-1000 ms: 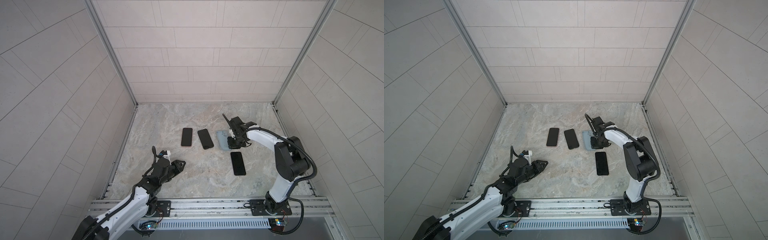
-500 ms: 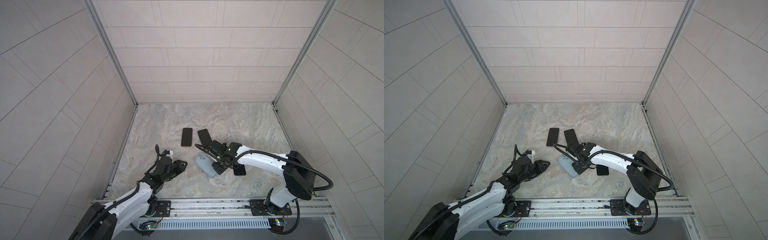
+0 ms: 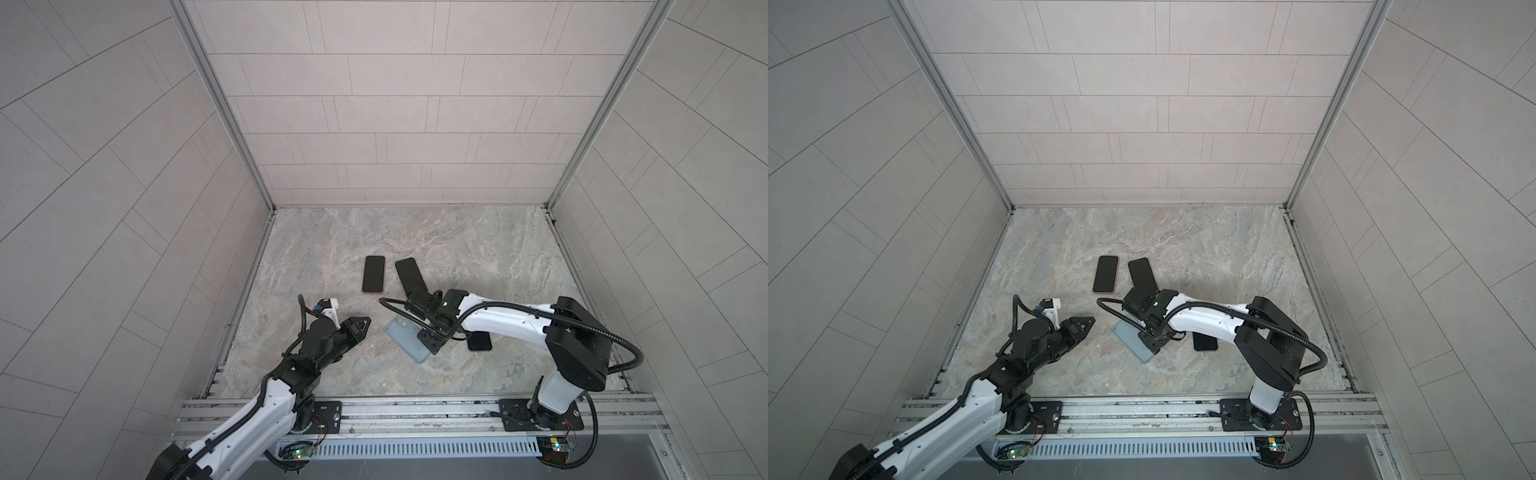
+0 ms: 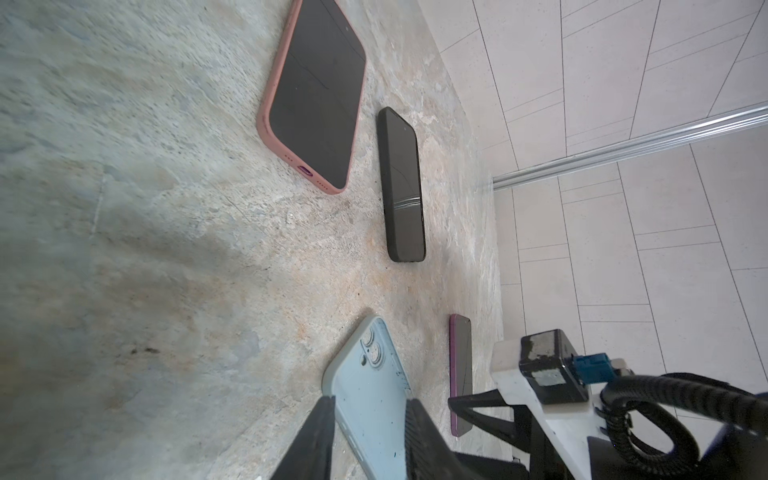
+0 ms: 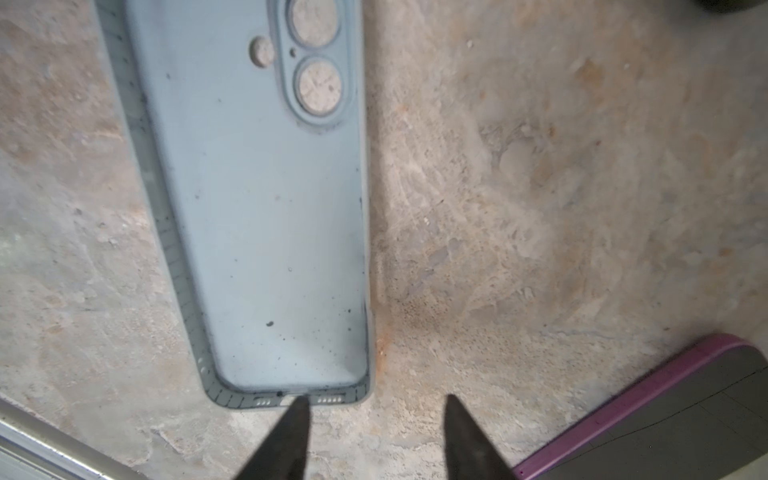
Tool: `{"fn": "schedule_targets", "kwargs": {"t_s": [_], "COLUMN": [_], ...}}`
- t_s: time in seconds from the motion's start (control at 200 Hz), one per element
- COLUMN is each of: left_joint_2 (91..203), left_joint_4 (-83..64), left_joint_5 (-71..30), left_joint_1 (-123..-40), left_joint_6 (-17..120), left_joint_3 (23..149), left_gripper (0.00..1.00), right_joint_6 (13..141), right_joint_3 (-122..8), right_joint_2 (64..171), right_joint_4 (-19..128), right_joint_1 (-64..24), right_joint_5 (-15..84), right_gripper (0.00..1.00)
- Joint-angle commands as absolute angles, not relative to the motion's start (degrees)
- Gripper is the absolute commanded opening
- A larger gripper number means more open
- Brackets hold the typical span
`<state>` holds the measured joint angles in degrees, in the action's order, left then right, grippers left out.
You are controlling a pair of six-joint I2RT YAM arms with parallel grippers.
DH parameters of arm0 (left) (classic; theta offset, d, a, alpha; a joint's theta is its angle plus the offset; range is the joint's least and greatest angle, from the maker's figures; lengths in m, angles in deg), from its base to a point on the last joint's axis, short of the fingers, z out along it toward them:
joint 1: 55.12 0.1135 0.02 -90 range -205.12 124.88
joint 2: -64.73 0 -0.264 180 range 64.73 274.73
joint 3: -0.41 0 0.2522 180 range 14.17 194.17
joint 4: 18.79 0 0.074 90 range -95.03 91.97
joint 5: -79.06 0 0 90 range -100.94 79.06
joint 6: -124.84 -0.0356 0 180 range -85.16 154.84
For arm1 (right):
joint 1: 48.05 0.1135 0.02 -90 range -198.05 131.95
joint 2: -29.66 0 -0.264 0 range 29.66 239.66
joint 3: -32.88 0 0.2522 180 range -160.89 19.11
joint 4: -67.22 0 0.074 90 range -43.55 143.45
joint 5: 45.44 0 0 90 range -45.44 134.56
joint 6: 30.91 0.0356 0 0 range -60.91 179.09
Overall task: Put the phone into the phone case
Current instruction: 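Drag the light blue case nearer the robot and open the right gripper, then grasp the purple-framed black phone with the right gripper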
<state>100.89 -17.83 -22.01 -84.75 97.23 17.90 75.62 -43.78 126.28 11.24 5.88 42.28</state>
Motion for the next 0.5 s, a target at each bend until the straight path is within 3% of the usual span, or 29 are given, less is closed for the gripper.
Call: {"fn": "schedule_targets", "kwargs": {"t_s": [0.0,0.135,0.325,0.495], "left_joint_2": [99.52,98.71,95.57,97.33], "left_joint_4": [-16.85,-15.37,-11.72,-15.78], "left_joint_5": [-20.33,-20.3,-20.36,-18.61], "left_joint_1": [-84.39,-84.38,-84.39,-84.32], "left_joint_6": [98.3,98.31,97.69,98.21], "left_joint_3": [17.15,17.32,17.43,16.58], "left_gripper": [0.36,0.36,0.36,0.36], "right_joint_6": [76.09,77.04,84.5,90.85], "right_joint_3": [-45.35,-46.98,-41.13,-33.88], "right_joint_2": [123.55,120.16,112.55,109.47], "right_joint_4": [9.1,6.4,8.55,8.96], "right_joint_1": [6.19,5.07,-3.92,-12.51], "right_joint_5": [47.3,51.44,50.16,44.91], "right_gripper": [0.79,0.86,1.0,1.0]}}
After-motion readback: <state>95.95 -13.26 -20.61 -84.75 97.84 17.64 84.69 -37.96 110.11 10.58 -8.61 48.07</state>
